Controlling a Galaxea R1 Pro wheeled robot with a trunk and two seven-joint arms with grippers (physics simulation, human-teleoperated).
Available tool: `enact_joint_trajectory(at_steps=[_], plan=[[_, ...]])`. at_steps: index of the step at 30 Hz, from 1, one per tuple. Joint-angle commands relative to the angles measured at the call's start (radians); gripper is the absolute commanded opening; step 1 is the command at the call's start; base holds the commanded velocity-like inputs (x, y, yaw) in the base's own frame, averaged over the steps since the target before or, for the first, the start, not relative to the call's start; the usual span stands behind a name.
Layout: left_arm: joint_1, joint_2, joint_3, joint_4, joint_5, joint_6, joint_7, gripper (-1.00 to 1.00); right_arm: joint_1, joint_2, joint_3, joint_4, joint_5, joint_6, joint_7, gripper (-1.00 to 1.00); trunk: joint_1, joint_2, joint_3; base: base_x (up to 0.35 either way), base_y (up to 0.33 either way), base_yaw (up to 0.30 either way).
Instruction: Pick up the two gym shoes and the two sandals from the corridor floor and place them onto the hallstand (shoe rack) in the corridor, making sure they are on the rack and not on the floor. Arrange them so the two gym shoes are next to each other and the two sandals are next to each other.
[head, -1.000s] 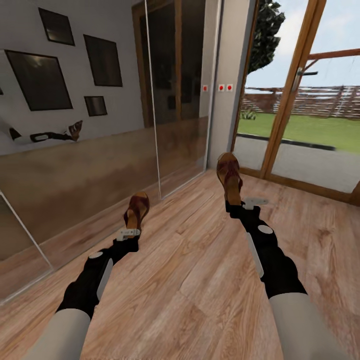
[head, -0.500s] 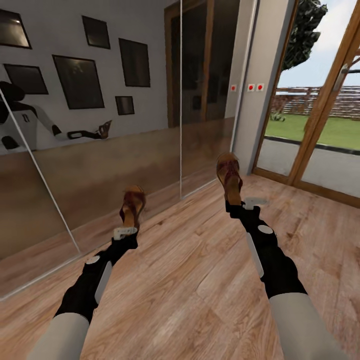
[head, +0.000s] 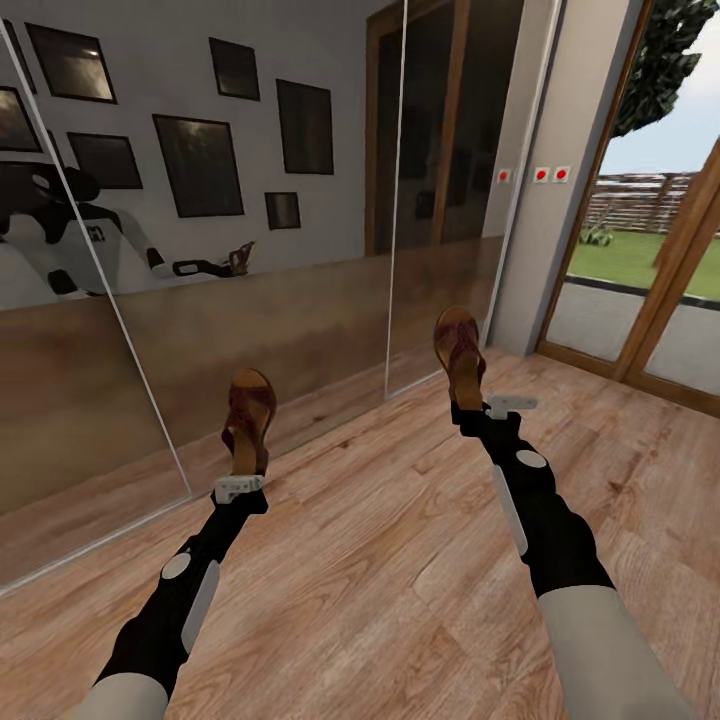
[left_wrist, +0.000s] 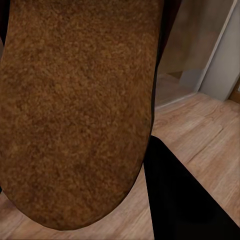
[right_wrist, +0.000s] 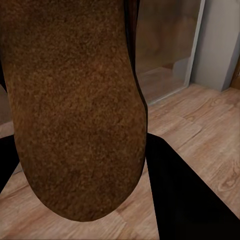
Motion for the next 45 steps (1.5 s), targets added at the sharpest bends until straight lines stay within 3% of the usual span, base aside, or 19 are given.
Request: enact_joint_trajectory(at_steps=[1, 11, 45], plan=[[-0.001, -0.001, 0.004, 0.000, 0.008, 0.001, -0.012, -1.00, 0.000, 0.001, -0.001, -0.001, 0.000, 0.006, -0.001, -1.00, 0.000, 0.000, -0.001, 0.000, 0.000, 0.009], [-0.001, -0.001, 0.004, -0.002, 0.008, 0.002, -0.012, -1.00, 0.000, 0.001, -0.001, -0.003, -0.001, 0.007, -0.001, -1.00, 0.000, 0.000, -0.002, 0.000, 0.000, 0.060], [0.000, -0.001, 0.003, -0.002, 0.009, 0.004, -0.012, -1.00, 0.000, 0.001, -0.001, -0.002, 0.001, 0.007, -0.002, -1.00, 0.000, 0.000, -0.023, 0.000, 0.000, 0.285]])
